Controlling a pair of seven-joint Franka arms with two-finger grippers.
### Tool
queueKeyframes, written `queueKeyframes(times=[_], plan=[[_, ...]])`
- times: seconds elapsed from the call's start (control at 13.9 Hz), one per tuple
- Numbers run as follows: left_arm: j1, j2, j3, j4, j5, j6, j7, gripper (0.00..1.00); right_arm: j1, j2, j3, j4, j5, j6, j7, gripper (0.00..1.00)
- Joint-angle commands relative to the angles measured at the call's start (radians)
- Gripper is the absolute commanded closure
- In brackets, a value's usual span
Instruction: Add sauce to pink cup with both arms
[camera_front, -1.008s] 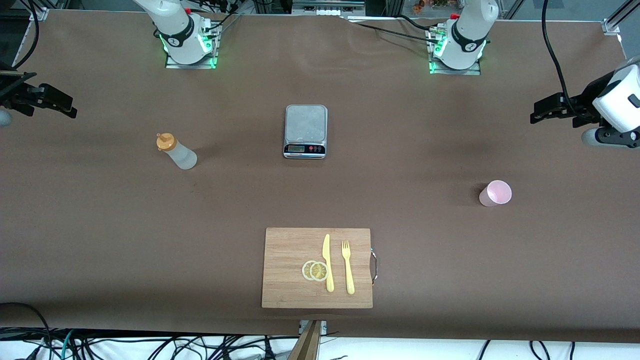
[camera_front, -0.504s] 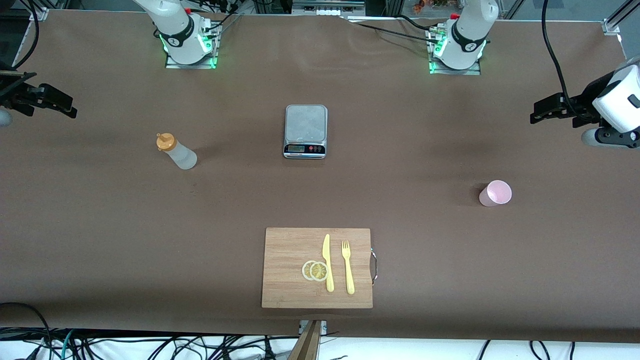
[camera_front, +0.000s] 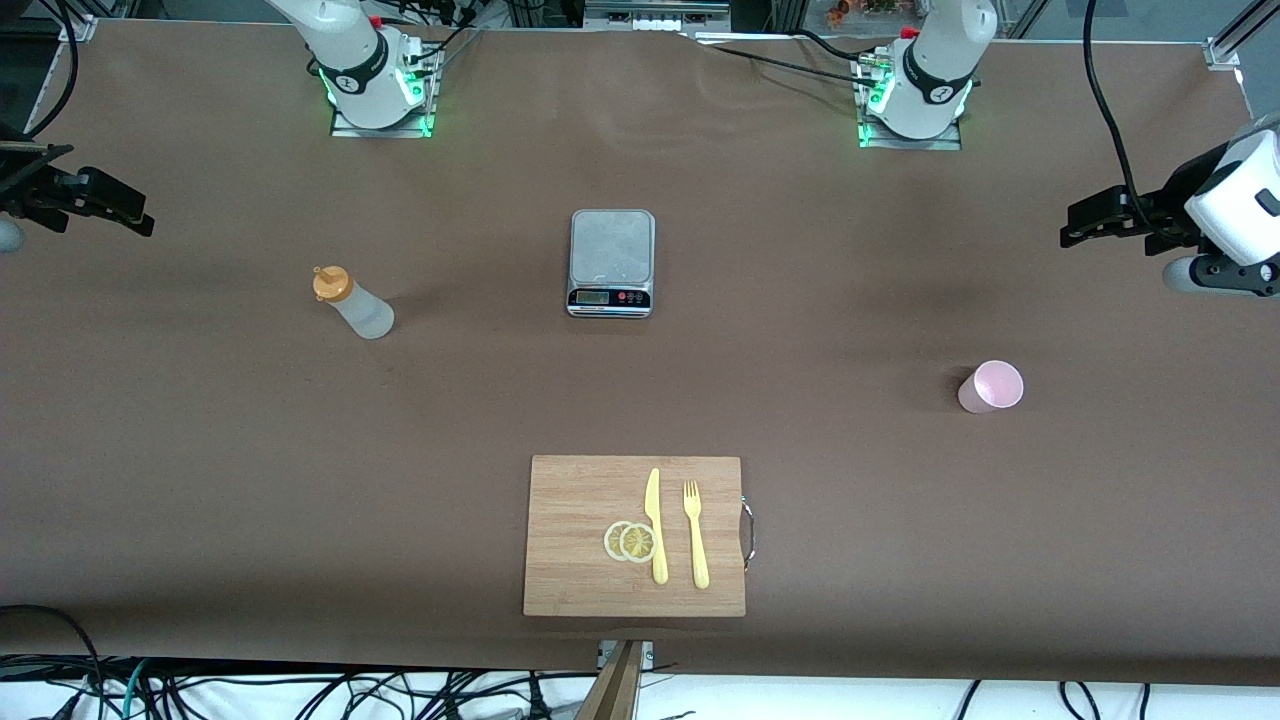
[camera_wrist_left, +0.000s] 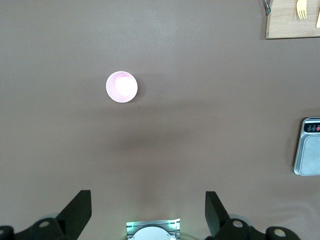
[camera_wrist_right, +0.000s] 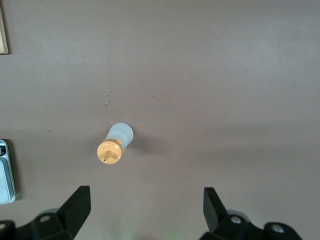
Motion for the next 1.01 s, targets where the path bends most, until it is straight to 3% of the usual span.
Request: queueKeyframes(times=[0.0,0.94], plan=[[-0.008,0.019,0.0,0.04,0.022,-0.026,-0.004,0.0,-0.002,-0.006,0.001,0.001,0.015,-0.008,-0.007,0.0],[-0.006,0.031,0.0,0.039,0.025,-0.025,-0.004,0.0,-0.002,-0.006,0.001,0.001,0.015,-0.009,-0.007,0.0]])
